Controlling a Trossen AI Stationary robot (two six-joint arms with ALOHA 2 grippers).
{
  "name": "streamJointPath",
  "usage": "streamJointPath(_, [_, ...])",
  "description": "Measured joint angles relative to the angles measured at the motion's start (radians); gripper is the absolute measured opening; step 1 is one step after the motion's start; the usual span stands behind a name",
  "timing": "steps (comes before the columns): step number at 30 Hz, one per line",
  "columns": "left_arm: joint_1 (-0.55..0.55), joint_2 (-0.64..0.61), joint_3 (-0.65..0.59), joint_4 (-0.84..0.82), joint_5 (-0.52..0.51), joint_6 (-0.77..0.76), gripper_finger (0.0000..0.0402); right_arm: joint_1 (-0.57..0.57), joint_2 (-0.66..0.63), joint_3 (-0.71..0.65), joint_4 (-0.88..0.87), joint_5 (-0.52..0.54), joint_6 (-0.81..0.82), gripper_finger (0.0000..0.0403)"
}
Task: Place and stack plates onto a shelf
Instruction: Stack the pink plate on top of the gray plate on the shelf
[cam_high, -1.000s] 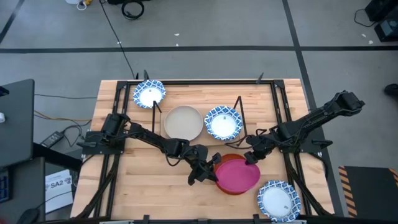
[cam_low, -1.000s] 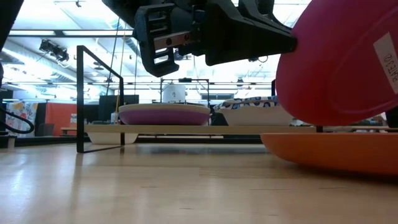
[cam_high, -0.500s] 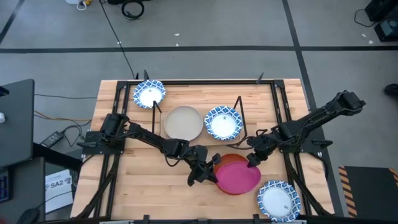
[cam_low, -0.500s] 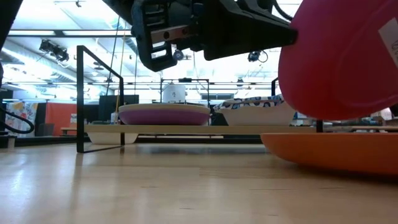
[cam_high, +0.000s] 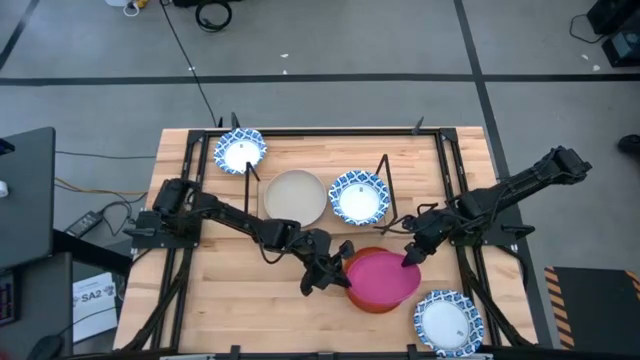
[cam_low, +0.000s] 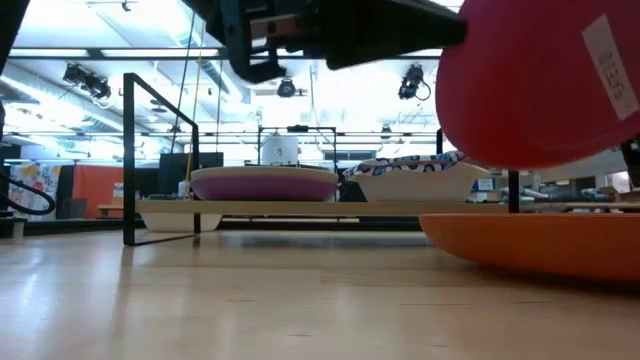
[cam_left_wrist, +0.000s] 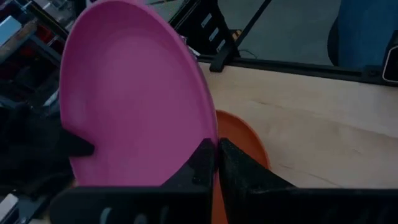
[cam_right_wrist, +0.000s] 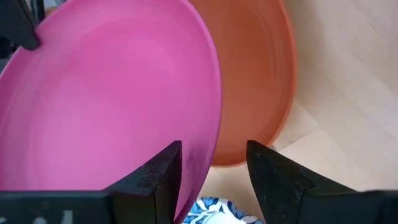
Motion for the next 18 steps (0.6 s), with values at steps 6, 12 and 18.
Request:
streamJointPath(6, [0.006, -0.078, 0.0, -0.068, -0.029, 0.005, 0.0015, 0.0, -0.03, 0.002, 0.0, 0.005, -0.007, 0.0185])
streamJointPath(12, [0.024, -0.167, -0.001, -0.157, -0.064, 0.001, 0.0015, -0.001, -0.049, 0.002, -0.002, 0.037, -0.018, 0.0185])
streamJointPath(18, [0.035, -0.25, 0.001, -0.198, -0.055, -0.014, 0.0009, 0.001, -0.056, -0.004, -0.017, 0.081, -0.045, 0.0185])
